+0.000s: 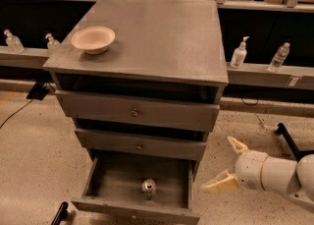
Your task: Pick 7up can from bottom drawer and place on counter
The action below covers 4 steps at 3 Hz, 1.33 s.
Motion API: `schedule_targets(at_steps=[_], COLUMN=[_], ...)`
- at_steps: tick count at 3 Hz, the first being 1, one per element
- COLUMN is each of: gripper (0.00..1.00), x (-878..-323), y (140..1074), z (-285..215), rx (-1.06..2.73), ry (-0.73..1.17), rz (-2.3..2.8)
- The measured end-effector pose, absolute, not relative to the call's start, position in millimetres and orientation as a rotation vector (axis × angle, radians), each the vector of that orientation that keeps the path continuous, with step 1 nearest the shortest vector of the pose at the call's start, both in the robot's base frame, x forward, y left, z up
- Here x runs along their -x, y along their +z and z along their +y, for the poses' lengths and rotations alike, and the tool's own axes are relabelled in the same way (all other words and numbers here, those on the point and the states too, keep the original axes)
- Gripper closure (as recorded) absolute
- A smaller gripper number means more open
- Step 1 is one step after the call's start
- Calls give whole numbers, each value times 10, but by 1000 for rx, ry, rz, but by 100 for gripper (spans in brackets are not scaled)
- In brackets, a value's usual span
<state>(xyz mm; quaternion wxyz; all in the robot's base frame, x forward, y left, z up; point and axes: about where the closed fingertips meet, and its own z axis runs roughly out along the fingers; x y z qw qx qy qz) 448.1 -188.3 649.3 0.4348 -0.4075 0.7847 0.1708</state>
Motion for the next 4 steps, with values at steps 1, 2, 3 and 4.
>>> schedule_targets(at_steps=[1, 2, 3, 4], gripper=[0, 0, 0, 0], x=[-4513, -4531, -4596, -4454], y=[6350, 6282, 6017, 5411], z=[-1911, -1822, -1532, -1215], rx=[1009, 1048, 1127, 1169], ry=[421, 468, 608, 717], rz=[1954, 1947, 1821, 1700])
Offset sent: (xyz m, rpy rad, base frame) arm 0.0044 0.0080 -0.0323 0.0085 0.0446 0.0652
